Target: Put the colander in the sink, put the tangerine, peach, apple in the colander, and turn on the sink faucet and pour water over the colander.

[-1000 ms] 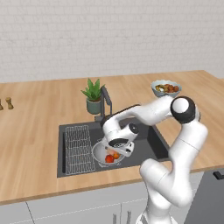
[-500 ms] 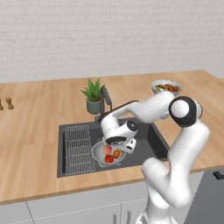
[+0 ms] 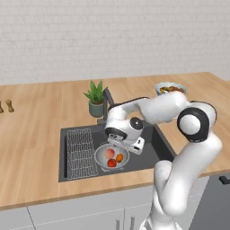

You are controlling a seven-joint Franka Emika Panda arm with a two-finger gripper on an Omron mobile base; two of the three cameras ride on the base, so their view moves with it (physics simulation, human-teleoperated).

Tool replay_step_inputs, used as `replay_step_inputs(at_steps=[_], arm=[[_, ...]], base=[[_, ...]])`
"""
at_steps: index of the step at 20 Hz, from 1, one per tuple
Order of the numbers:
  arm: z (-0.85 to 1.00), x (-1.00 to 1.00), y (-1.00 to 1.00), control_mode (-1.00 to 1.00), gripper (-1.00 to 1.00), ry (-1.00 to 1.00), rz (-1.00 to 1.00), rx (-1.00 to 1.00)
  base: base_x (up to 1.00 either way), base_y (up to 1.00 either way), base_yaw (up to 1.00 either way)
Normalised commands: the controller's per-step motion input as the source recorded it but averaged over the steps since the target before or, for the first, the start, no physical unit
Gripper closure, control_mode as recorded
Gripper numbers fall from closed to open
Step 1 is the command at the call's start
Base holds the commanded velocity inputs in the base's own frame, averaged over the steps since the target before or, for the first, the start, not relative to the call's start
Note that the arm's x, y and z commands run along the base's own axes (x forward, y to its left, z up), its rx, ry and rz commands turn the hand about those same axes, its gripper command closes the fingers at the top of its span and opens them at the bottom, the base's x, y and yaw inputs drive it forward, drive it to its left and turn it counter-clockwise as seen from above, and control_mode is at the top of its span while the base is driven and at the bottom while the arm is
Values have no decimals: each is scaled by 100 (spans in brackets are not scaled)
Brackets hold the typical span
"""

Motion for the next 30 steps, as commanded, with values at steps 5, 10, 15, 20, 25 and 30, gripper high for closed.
replay_step_inputs(at_steps=[5, 10, 15, 20, 25, 30], arm=[[73, -61, -64, -100, -100, -1, 0, 3], [78, -41, -55, -100, -100, -2, 0, 2], [99, -6, -38, -100, -100, -1, -1, 1], [100, 0, -17, -100, -100, 0, -2, 0], [100, -1, -9, -100, -100, 0, -3, 0], [100, -8, -14, -100, -100, 0, -3, 0]], base=[[0, 0, 0], [0, 0, 0], [0, 0, 0], [0, 0, 0], [0, 0, 0], [0, 0, 0]])
